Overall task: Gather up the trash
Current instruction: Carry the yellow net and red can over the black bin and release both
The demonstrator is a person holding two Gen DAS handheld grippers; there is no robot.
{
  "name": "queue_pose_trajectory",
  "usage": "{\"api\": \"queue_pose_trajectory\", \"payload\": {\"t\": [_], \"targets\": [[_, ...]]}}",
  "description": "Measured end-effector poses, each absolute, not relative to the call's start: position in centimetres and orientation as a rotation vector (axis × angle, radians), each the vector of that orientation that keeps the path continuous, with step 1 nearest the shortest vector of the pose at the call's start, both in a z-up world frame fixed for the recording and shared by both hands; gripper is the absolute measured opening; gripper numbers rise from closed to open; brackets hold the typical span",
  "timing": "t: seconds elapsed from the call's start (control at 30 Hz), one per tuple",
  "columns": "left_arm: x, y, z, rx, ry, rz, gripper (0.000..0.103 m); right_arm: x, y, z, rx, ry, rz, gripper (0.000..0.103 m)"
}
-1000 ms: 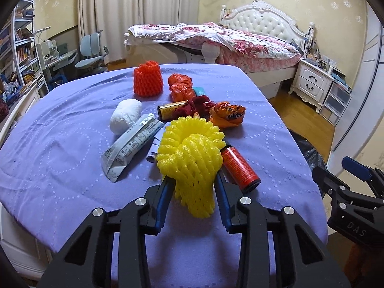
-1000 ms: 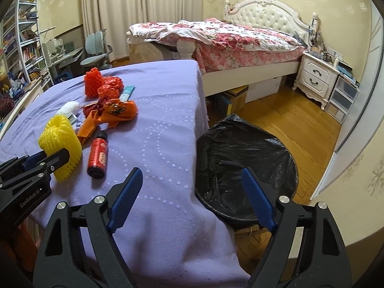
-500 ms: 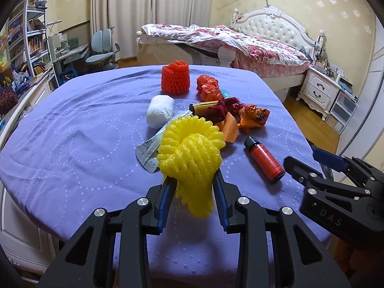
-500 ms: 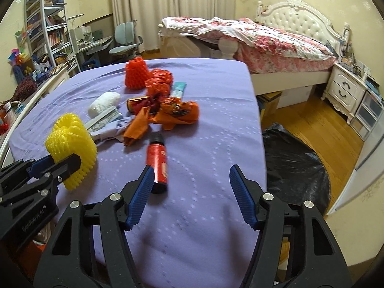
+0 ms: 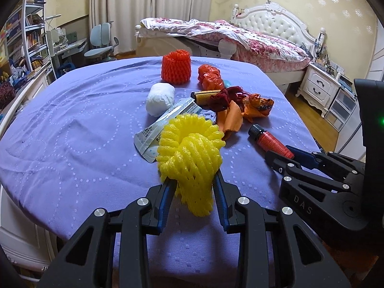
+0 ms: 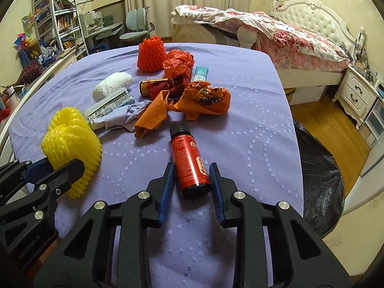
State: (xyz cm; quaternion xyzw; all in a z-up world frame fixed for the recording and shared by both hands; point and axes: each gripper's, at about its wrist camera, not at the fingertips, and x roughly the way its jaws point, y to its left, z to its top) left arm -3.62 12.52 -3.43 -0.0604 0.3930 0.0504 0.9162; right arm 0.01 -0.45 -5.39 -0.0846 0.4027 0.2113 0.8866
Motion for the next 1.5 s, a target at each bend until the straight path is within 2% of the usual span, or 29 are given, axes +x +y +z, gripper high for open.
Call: {"api": "queue_pose_trajectory", "payload": {"t": [0.27,0.97,1.5], "targets": [[-4.0,10.8,-3.6,-0.100,0.807,0.062,0.034,-1.0,-2.3,-5.4,-0.145,0.834,0.430,0.023],[-2.1,5.8,-3.1,-0.041,0.793,-0.040,0.034,-1.2,-9.5,-4.1,-0.039,0.796,0.306,0.023],[3.4,-3.0,-2.9,0.052,0.778,-0.198,0.034,1.8,-17.5,-5.0,0.053,0.785,0.122,0.023]]}}
